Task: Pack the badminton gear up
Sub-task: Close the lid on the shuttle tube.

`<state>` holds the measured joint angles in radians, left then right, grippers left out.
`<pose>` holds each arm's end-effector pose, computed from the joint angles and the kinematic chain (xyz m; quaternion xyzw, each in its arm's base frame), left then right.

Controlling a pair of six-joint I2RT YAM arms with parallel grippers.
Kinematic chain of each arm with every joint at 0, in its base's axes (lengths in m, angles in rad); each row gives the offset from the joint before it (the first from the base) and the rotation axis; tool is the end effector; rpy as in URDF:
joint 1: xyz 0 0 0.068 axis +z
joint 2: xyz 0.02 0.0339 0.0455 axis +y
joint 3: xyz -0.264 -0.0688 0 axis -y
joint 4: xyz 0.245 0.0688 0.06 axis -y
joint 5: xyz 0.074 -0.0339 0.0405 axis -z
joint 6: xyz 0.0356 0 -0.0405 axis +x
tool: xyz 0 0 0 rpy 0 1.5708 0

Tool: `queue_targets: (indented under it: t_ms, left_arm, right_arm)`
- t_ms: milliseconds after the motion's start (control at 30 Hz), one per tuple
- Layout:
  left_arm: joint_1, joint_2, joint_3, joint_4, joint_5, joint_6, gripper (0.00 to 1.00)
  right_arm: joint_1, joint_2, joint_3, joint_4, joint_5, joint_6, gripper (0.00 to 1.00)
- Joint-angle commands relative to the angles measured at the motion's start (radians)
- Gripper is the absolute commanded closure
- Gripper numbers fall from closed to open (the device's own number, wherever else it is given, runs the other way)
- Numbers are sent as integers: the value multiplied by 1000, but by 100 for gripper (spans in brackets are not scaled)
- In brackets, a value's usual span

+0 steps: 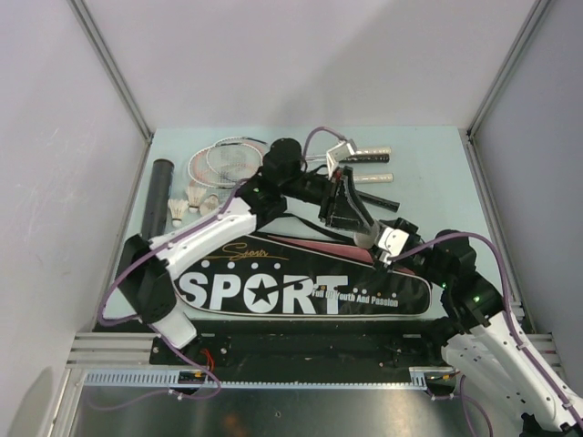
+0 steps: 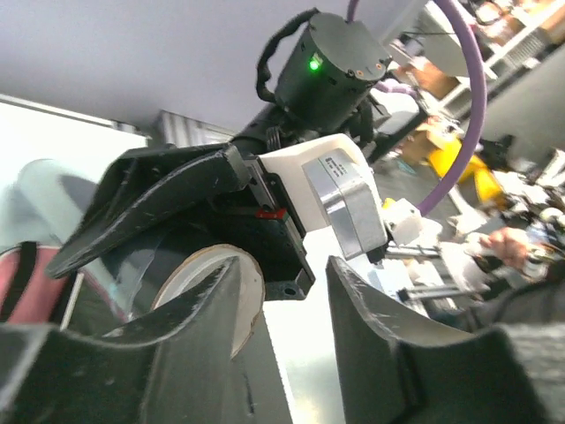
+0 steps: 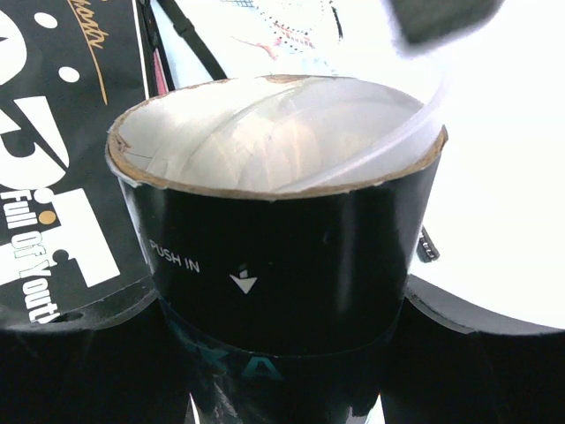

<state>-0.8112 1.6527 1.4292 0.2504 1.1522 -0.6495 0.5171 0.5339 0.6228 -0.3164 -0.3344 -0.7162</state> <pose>0.2396 -0.2996 0.3832 0.4363 0.5515 -0.6839 0.1941 0.1127 0.0775 0.3051 -0.5309 0.5698 0.0686 0.6235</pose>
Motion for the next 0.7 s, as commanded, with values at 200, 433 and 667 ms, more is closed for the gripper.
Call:
queue_targets:
  t_ms: [200, 433, 667]
  left_arm:
    - [14, -338, -141, -292, -745, 423, 54]
    - [-26, -254, -113, -313, -786, 494, 64]
    - [-63, -238, -105, -306, -796, 499, 49]
  right_arm:
    - [-25, 29, 37, 111, -61, 96, 85]
    - [-43, 34, 35, 129, -78, 136, 85]
    - [-43, 44, 35, 135, -61, 138, 85]
